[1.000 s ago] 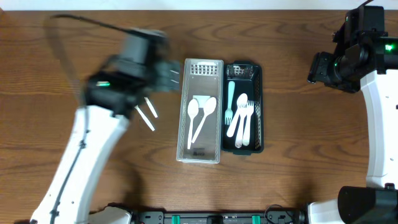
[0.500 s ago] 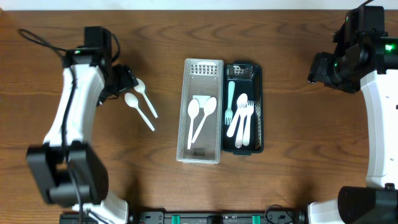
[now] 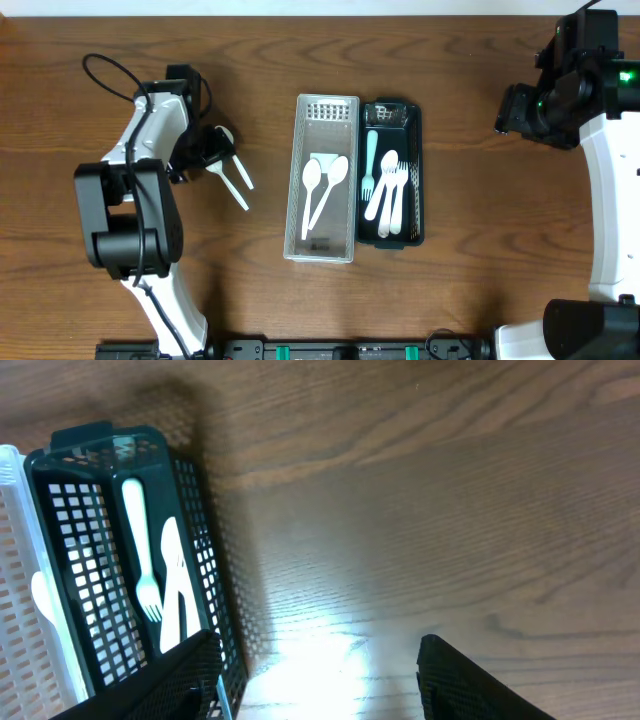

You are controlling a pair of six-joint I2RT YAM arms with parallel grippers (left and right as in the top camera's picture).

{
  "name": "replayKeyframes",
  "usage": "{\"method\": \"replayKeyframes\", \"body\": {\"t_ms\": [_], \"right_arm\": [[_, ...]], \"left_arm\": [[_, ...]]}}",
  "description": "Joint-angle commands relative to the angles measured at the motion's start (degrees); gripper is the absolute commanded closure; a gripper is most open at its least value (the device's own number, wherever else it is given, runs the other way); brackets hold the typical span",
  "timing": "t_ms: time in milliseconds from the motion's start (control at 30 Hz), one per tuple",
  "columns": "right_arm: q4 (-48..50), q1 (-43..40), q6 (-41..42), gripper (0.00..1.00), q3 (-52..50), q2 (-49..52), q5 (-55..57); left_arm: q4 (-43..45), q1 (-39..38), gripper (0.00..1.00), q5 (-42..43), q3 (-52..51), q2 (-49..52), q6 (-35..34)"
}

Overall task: Pack container
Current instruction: 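Return the left gripper to the last white spoons and grasp one, then carry the white spoon into the clear basket and release it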

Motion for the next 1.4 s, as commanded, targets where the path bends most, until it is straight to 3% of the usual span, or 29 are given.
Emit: {"method": "replayKeyframes", "body": {"t_ms": [0,433,500,733,900,1133,1367], "right_arm": [[-0.2,-0.3,-0.7,0.34,-0.3,0.4,0.4],[-0.2,-0.3,-0.7,0.34,-0.3,0.4,0.4],[-0.2,-0.3,-0.7,0.34,-0.3,0.4,0.4],[-0.5,-0.3,-0.8,0.34,-0.3,0.4,0.4],[-0.7,-0.3,-0.8,0.35,-0.3,0.4,0.4],[-0.6,-0.3,-0.8,0.34,-0.3,0.4,0.4],[0.0,-0.3,-0.8,0.34,-0.3,0.4,0.4]], "left_arm": [[0.3,0.0,0.11,1.2,-0.4,1.3,1.9],[6.1,0.0,0.16,4.5,-8.1,1.8,3.3],[6.0,0.0,0.23,4.5,-8.5,1.8,3.3],[5.8,0.0,0.77,4.5,-8.5,1.8,3.3],[5.8,0.0,0.93,4.4,-8.5,1.2,3.3],[2.1,-0.2,0.94,3.2,-6.1,-3.1,3.3],[-4.3,-5.9,0.94,0.9,-1.6,-17.6,4.1]]}}
